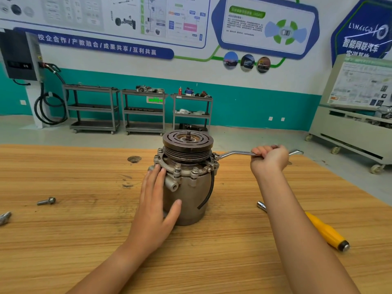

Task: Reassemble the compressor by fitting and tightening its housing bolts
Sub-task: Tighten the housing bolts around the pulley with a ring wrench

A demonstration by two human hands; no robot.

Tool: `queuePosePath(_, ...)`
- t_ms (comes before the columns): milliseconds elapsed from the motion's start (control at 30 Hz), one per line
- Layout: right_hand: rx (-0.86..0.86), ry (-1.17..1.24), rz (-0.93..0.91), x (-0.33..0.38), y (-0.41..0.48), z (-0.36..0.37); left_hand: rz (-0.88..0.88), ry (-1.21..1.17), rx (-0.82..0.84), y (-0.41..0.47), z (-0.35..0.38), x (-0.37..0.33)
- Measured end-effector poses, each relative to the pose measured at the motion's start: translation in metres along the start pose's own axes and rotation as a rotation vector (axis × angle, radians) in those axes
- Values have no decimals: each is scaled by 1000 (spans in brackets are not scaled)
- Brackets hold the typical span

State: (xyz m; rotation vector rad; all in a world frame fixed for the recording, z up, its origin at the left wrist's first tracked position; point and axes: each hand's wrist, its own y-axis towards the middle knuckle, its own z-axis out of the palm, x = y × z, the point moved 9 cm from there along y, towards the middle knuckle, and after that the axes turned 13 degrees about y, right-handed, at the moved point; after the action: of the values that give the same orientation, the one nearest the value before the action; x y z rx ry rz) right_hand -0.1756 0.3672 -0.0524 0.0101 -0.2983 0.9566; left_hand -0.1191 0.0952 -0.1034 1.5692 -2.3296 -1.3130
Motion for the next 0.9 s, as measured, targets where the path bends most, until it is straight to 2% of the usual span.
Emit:
queuePosePath(100,52,17,44,-2,1,4,1,1,-9,1,0,0)
queuePosePath(267,171,-99,48,-4,5,38,1,-1,-8,1,0,2)
queuePosePath(433,139,-155,113,-19,14,41,-14,3,-4,1,-2,2)
queuePosePath(500,96,-145,51,-13,12,35,-22,1,-6,1,-1,2)
queuePosePath(633,70,-92,-233,18,-17,20,-21,1,-11,2,-1,1)
queuePosePath(767,212,-108,-435,34,-65,10,0,10,-16,1,-2,-1)
queuePosePath(900,379,-206,-499,28,-105,-5,-2,5,-7,2,-3,-3)
